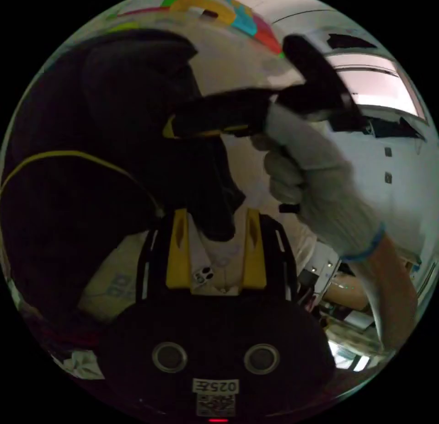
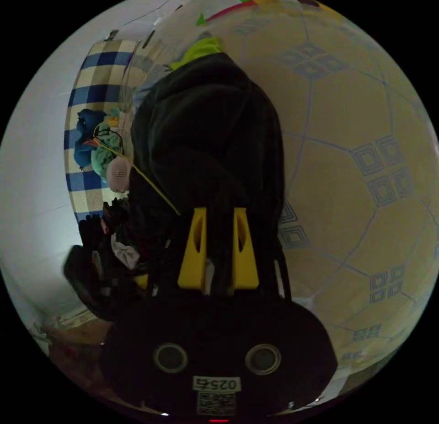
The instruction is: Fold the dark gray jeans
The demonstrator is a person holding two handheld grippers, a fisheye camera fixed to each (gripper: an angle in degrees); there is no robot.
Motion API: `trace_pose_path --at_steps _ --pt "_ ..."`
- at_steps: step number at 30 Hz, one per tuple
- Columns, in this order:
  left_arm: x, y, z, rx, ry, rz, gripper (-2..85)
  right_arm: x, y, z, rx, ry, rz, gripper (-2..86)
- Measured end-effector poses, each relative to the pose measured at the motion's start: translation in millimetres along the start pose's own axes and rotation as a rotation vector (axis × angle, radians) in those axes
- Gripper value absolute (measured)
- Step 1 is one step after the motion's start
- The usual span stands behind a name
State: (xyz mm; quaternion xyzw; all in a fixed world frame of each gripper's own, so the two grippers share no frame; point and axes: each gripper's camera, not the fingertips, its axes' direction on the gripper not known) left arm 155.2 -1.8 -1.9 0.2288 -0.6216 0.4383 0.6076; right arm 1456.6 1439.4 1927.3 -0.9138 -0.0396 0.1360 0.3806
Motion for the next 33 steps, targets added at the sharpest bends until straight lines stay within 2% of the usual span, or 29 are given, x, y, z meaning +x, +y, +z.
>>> trace_pose_path --at_steps 5,8,10,11,13,16,20,23,25,29,33 --pt "-13.3 0.9 25.1 0.005 -0.088 -0.140 6.1 9.1 34.6 -6.6 0.017 -0.211 0.000 3.7" --pt "-27.7 22.9 18.4 0.038 -0.091 -0.148 2.8 19.5 80.3 -3.1 0.065 -0.508 -0.016 3.2" --pt "-33.8 47.9 13.2 0.040 -0.010 -0.120 3.3 30.6 127.7 5.4 0.124 -0.829 0.048 2.6" --pt "-33.4 56.4 9.8 0.054 -0.004 -0.116 3.5 33.1 141.2 8.2 0.142 -0.895 0.081 2.5" --pt "-20.7 96.5 -13.3 0.138 0.018 -0.042 3.9 31.3 195.4 13.8 0.214 -1.178 0.066 1.8" --pt "22.0 160.3 -50.4 0.264 -0.072 0.087 0.5 12.1 259.5 9.7 0.326 -1.467 -0.009 1.2" --pt "68.7 248.9 -93.1 0.442 -0.163 0.115 -1.0 -42.4 328.7 -22.5 0.440 -1.532 -0.152 0.6" --pt "85.4 319.3 -128.4 0.577 0.007 0.135 -1.3 -94.5 387.6 -63.2 0.501 -1.480 -0.262 0.3" --pt "105.2 372.7 -163.2 0.716 0.089 0.205 -1.3 -139.1 427.4 -93.0 0.501 -1.557 -0.399 0.2" --pt "152.0 447.0 -215.7 0.905 0.005 0.363 -1.3 -216.0 488.1 -146.7 0.537 -1.580 -0.618 0.1" --pt "215.1 553.3 -261.3 1.104 -0.074 0.636 -1.3 -308.6 590.1 -211.1 0.609 -1.543 -0.942 0.0"
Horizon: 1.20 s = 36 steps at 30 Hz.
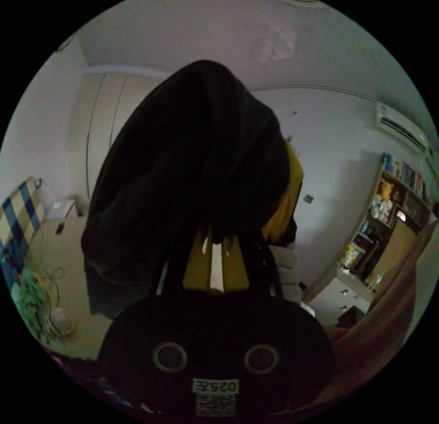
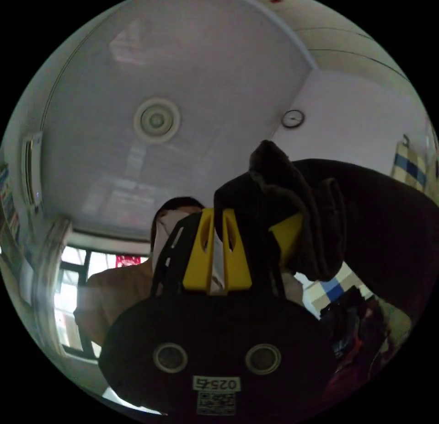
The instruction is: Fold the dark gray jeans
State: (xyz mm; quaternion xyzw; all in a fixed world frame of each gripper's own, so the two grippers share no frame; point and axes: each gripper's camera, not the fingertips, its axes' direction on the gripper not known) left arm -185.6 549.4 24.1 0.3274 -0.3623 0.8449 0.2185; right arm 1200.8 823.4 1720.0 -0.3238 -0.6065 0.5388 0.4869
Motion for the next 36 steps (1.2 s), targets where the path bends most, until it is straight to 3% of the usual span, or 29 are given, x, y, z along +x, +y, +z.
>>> trace_pose_path --at_steps 8,15,28,33,36 --pt "196.7 4.3 -161.9 0.320 0.229 0.502 -1.3 -252.1 85.0 194.6 -0.161 0.043 -0.616 0.4" --pt "335.8 98.6 -267.2 0.407 0.720 0.710 -1.3 -440.2 285.1 344.9 -0.131 0.479 -1.023 1.9" --pt "570.6 300.4 -350.3 -0.068 1.569 0.829 -1.1 -578.2 650.4 564.9 0.633 1.172 -1.242 2.9" --pt "636.2 343.9 -371.2 -0.136 1.717 0.851 -1.2 -605.5 715.0 637.2 0.706 1.341 -1.295 2.8" --pt "686.0 352.8 -338.3 -0.266 1.724 0.701 -1.2 -646.6 716.1 656.3 0.762 1.491 -1.215 3.2"
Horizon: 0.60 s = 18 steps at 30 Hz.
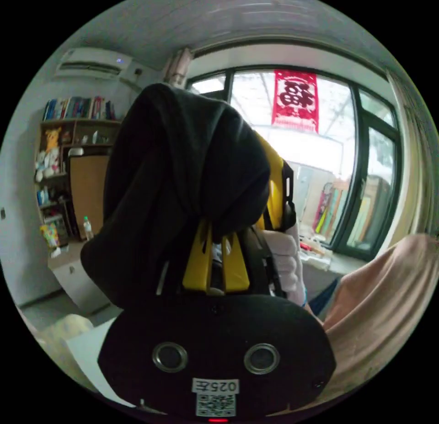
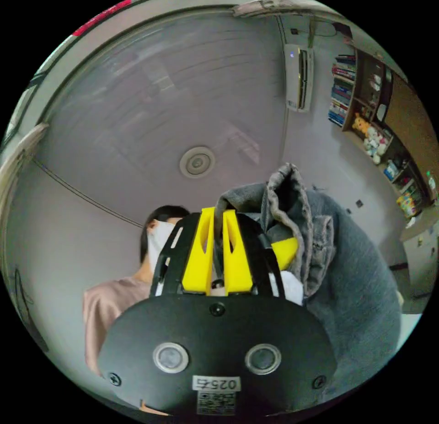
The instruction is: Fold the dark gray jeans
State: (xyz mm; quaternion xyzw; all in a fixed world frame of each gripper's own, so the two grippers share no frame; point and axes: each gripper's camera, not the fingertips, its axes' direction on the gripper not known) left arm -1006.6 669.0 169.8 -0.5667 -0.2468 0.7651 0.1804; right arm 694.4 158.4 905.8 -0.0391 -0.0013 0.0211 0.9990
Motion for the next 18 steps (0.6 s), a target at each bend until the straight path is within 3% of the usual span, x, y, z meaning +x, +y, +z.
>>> trace_pose_path --at_steps 3,5,7,11,13,18 --pt "-79.5 14.2 30.1 0.061 -0.072 -0.235 -1.3 44.0 -41.9 12.8 -0.170 0.087 0.037 3.7" --pt "-134.8 41.3 43.3 0.081 -0.166 -0.377 -1.3 103.8 -49.7 26.4 -0.296 0.028 0.183 4.0" --pt "-210.1 94.3 57.8 -0.002 -0.324 -0.549 -1.3 190.6 -24.9 38.2 -0.430 -0.063 0.413 4.3" --pt "-330.8 211.0 58.8 -0.228 -0.527 -0.875 -1.0 262.4 41.5 6.4 -0.502 0.029 0.667 7.1" --pt "-395.2 300.6 30.5 -0.346 -0.608 -1.143 -0.2 266.5 78.8 -39.7 -0.448 0.158 0.765 10.5" --pt "-427.7 395.9 -36.7 -0.459 -0.671 -1.380 2.3 213.2 133.2 -130.2 -0.388 0.581 0.909 12.9"
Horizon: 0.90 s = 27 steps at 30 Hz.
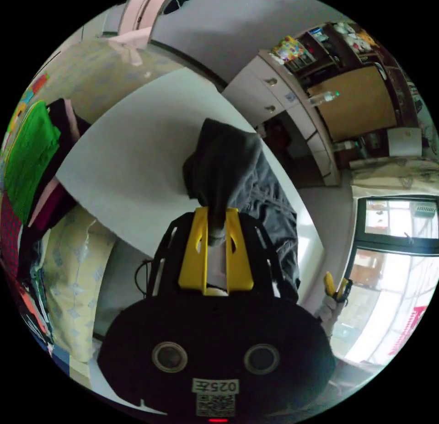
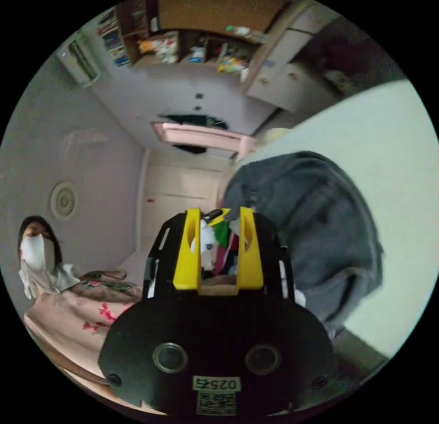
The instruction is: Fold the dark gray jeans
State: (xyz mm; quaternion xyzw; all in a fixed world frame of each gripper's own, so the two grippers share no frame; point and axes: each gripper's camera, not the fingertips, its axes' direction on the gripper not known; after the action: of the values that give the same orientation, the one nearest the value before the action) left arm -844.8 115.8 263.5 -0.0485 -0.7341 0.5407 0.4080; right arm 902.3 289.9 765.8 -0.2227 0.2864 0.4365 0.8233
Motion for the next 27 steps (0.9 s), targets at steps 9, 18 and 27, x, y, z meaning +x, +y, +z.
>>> trace_pose_path --at_steps 9,18,27 --pt "67.9 -8.5 41.0 -0.479 0.108 0.352 9.5 7.9 152.7 -26.0 0.248 0.418 0.380 16.2" --pt "145.0 -43.4 181.3 -0.933 -0.266 0.737 4.2 -33.1 155.1 100.0 0.121 0.521 0.335 6.5" --pt "116.3 -57.4 149.7 -0.975 0.055 0.688 -0.8 -226.8 91.5 102.1 0.182 1.234 0.010 0.9"
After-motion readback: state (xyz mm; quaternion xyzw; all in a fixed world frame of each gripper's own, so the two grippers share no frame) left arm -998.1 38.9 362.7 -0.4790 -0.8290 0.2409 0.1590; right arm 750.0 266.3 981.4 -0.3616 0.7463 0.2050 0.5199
